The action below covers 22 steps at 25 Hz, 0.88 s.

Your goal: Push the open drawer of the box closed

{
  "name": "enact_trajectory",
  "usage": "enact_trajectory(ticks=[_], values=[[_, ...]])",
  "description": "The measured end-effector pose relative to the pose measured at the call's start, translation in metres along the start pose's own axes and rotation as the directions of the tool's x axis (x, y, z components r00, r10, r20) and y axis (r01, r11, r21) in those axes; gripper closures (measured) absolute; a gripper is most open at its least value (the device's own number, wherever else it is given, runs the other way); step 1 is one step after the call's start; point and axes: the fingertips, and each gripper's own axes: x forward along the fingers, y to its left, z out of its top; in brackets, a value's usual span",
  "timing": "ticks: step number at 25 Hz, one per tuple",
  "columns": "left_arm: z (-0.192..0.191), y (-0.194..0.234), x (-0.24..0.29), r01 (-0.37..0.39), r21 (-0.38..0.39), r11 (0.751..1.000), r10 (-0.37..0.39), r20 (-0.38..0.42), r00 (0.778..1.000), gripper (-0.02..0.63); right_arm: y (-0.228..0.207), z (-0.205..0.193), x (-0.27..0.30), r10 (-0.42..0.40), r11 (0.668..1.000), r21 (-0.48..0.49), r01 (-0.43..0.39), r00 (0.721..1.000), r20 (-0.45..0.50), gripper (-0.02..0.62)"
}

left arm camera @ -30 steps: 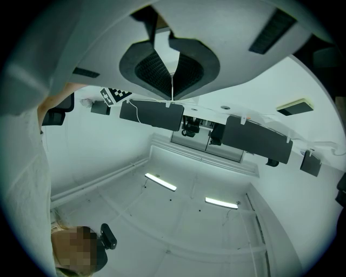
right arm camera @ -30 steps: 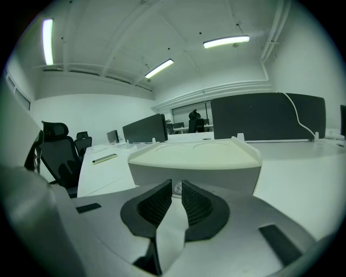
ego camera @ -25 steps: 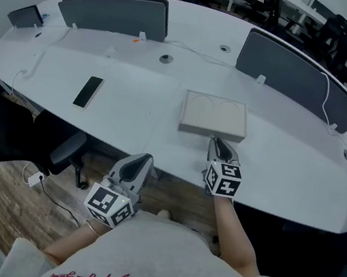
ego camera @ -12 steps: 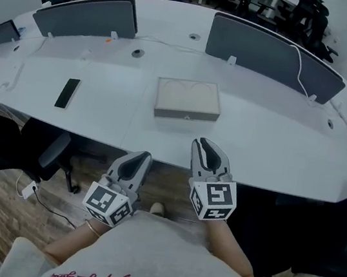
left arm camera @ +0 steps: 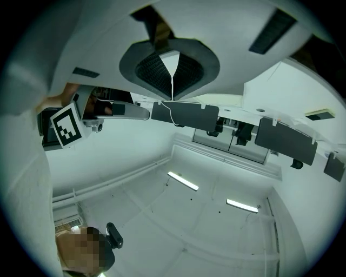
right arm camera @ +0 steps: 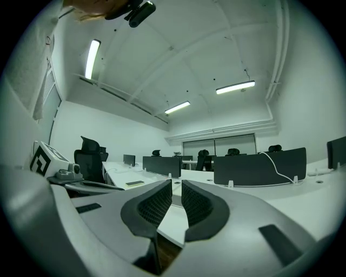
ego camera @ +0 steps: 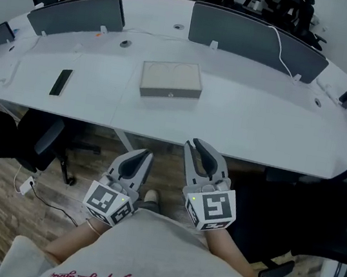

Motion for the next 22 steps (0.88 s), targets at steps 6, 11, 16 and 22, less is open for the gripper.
enact_trajectory(ticks=[6, 11, 16, 22], values=[[-0.010, -0.052, -0.030, 0.002, 0.007, 1.000, -0.002, 0.005, 1.000, 0.583, 0.019, 0.002, -0.061, 0.032, 0.999, 0.007, -0.032, 0.999, -0.007, 0.551], [-0.011, -0.091, -0.054, -0.001, 0.018, 1.000, 0.001, 0.006, 1.000, 0.583, 0.033, 0.005, -0.107, 0.051, 0.999, 0.018, -0.051, 0.999, 0.011, 0.551], [-0.016, -0.123, -0.072, 0.022, 0.031, 0.999, -0.023, 0.015, 1.000, 0.583, 0.049, 0.005, -0.144, 0.052, 0.999, -0.011, -0.052, 0.998, 0.023, 0.552], [-0.019, -0.148, -0.090, 0.031, 0.044, 0.999, -0.032, 0.020, 0.999, 0.583, 0.063, -0.003, -0.179, 0.056, 0.998, 0.000, -0.056, 0.998, 0.016, 0.552]])
